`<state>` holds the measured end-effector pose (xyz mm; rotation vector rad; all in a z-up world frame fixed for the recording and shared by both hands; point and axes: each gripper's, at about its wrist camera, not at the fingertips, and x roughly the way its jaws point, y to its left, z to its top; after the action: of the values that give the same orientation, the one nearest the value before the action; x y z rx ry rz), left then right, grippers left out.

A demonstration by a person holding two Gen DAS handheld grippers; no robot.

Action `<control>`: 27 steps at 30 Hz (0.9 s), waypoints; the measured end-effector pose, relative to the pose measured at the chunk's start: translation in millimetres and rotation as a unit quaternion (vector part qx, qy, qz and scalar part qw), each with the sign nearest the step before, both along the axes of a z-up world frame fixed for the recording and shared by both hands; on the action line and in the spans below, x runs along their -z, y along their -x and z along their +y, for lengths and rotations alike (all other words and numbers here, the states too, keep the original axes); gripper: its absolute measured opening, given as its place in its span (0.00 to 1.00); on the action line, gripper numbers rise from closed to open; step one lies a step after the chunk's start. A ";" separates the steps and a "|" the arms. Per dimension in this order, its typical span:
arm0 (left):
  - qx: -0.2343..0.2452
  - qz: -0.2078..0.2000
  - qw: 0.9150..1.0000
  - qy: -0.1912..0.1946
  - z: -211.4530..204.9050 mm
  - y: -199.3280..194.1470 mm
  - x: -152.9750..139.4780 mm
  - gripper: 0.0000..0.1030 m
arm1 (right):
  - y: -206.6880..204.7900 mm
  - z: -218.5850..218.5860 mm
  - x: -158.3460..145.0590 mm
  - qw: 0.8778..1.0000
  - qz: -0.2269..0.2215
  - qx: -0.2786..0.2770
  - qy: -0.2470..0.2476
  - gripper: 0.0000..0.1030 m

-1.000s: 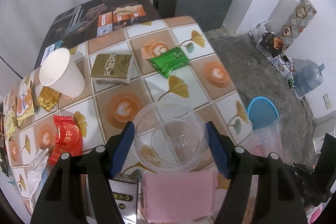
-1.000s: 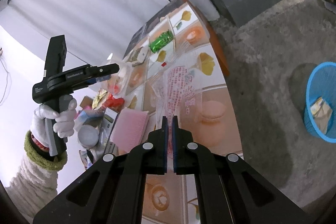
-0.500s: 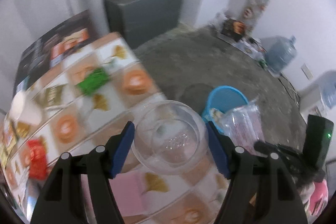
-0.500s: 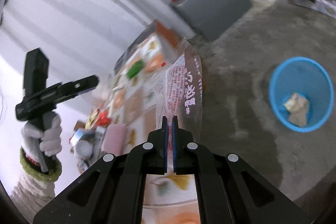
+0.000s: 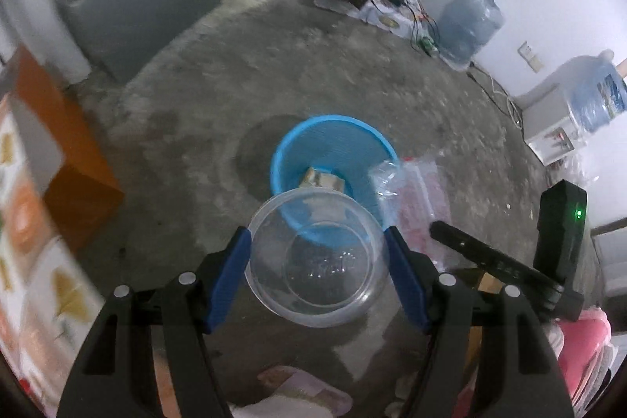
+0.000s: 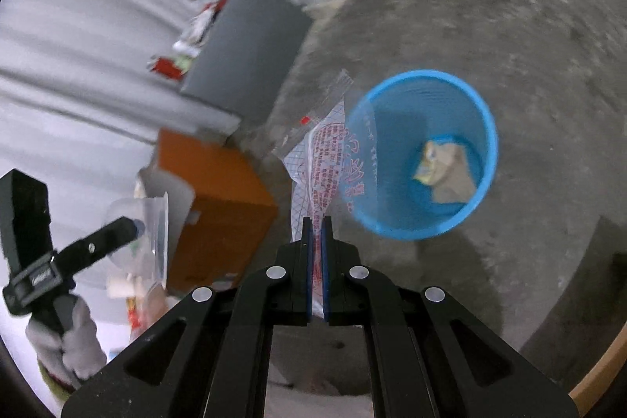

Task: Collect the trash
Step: 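Drop the clear cup and plastic bag into the blue wastebasket, then move both grippers back over the table toward the pink sponge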

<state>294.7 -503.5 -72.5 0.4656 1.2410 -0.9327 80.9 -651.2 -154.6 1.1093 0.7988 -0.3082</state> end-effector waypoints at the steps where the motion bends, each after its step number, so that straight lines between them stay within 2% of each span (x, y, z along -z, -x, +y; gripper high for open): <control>1: 0.002 0.003 1.000 0.000 -6.6 -0.5 6.7 0.66 | -0.8 -5.3 5.2 1.000 0.002 0.007 -0.003 0.03; 3: 0.001 0.006 1.000 0.008 -28.3 -0.3 22.8 0.66 | -6.8 -17.4 19.0 1.000 0.011 0.020 -0.002 0.10; 5: -0.004 -0.001 1.000 0.016 -48.0 -2.6 36.5 0.74 | -9.9 -33.7 37.5 0.999 0.024 0.043 -0.005 0.25; 6: -0.011 -0.004 1.000 0.024 -54.4 -3.8 41.4 0.77 | -9.2 -38.7 44.3 0.998 0.025 0.050 -0.011 0.44; 7: -0.014 -0.006 0.999 0.030 -58.5 -5.3 45.0 0.79 | -9.7 -44.0 57.7 0.997 0.036 0.068 -0.017 0.54; 9: -0.017 -0.008 0.999 0.036 -67.2 -6.1 53.9 0.79 | -4.6 -48.5 72.2 0.993 0.062 0.094 -0.026 0.54; 12: -0.020 0.003 0.999 0.039 -67.4 -4.2 60.3 0.79 | 10.4 -46.4 82.7 0.991 0.057 0.113 -0.045 0.54; 18: -0.020 -0.004 0.999 0.047 -48.9 -8.0 41.3 0.79 | 28.7 -35.0 61.0 0.993 0.047 0.102 -0.027 0.54; 20: -0.017 -0.008 0.999 0.050 -35.2 -7.8 25.9 0.79 | 35.3 -30.4 46.4 0.995 0.036 0.093 -0.013 0.54; 23: -0.005 -0.021 0.998 0.054 2.1 -8.4 -11.9 0.79 | 45.1 -15.7 12.5 0.998 0.004 0.066 0.020 0.56; 27: -0.020 -0.075 0.996 0.050 92.4 -13.1 -81.8 0.79 | 49.8 16.3 -26.2 0.998 -0.040 0.008 0.050 0.59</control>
<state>307.7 -411.1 9.3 0.4222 1.0604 -0.9042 31.1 -634.9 -128.4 1.0277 0.6970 -0.3114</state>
